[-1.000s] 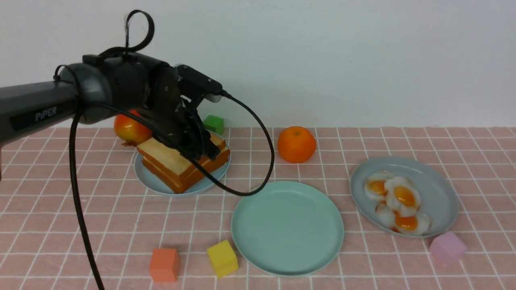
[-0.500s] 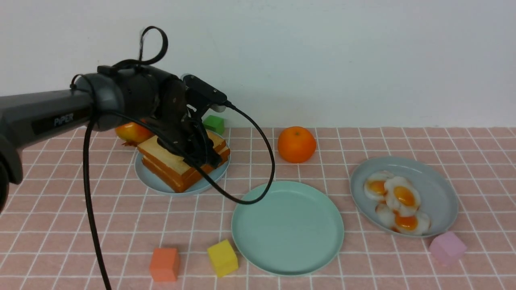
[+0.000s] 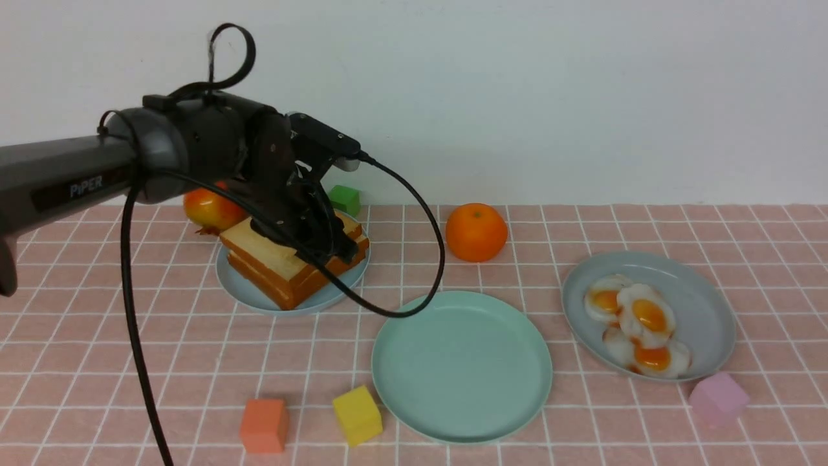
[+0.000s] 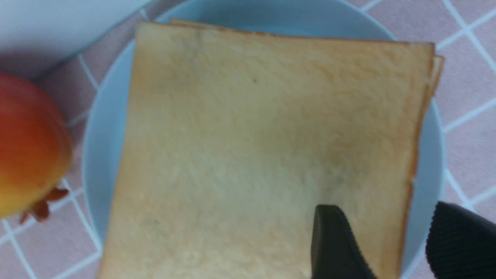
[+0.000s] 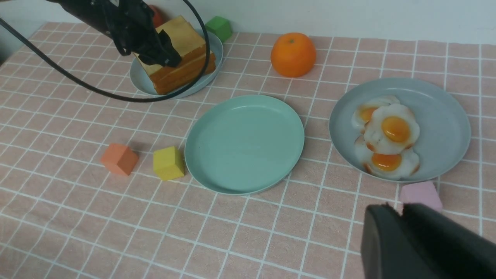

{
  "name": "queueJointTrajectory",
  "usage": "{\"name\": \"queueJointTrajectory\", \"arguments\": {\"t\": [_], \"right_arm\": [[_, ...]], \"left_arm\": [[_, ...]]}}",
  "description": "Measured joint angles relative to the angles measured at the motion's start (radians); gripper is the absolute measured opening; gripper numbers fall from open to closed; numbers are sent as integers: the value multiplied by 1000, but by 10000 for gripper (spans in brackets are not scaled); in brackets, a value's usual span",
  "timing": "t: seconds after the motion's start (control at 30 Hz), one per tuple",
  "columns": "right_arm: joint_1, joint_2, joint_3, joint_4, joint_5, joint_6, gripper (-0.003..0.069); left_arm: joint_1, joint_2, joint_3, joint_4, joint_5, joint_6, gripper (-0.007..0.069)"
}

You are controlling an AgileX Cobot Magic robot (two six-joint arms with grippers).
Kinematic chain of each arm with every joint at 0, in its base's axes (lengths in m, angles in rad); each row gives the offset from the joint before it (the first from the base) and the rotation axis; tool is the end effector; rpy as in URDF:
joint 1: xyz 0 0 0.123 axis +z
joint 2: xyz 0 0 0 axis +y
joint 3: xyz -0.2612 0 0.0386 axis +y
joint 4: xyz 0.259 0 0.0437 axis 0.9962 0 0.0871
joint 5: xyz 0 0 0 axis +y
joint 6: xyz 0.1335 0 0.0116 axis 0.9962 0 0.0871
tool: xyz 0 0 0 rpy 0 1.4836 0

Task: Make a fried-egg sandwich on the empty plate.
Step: Use the left arm to grab a slice of bread

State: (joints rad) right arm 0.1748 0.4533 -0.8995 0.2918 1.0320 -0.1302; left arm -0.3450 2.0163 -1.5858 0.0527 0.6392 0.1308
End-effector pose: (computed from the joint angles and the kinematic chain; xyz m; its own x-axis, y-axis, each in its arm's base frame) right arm 0.1046 0.0521 0.3633 -0.4628 -0.0594 -0.8845 -0.3739 0.9178 0.1340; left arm 0.4488 -0.1568 0.1623 -0.7154 0.4400 -0.5427 0.4516 0.8839 0.1214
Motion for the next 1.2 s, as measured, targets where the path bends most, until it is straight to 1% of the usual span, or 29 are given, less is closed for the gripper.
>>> {"name": "queueJointTrajectory", "arguments": {"t": [0.17, 0.4, 0.47, 0.53, 0.67, 0.7, 0.73, 0.83, 0.9, 0.93, 1.1, 1.2], "right_arm": [[0, 0, 0, 0, 0, 0, 104], [0, 0, 0, 0, 0, 0, 104], [0, 0, 0, 0, 1, 0, 104], [0, 0, 0, 0, 1, 0, 104], [0, 0, 0, 0, 1, 0, 104], [0, 0, 0, 0, 1, 0, 104], [0, 0, 0, 0, 4, 0, 104], [0, 0, 0, 0, 5, 0, 106], [0, 0, 0, 0, 5, 0, 106], [0, 0, 0, 0, 5, 0, 106], [0, 0, 0, 26, 6, 0, 108], [0, 0, 0, 36, 7, 0, 111]], "left_arm": [[0, 3, 1, -8, 4, 11, 423], [0, 20, 1, 36, -2, 11, 426], [0, 20, 1, 42, -3, 12, 416], [0, 24, 1, 55, -3, 13, 386], [0, 38, 0, 81, -6, 14, 275], [0, 38, -1, 82, -5, 15, 262], [-1, 38, -3, 82, -2, 15, 206], [-2, 38, -5, 82, 4, 15, 89], [-3, 38, -6, 82, 7, 15, 32], [-3, 38, -6, 83, 7, 15, 17], [-3, 25, -6, 83, 18, 15, 20], [-7, -7, -3, 85, 58, 15, 20]]}}
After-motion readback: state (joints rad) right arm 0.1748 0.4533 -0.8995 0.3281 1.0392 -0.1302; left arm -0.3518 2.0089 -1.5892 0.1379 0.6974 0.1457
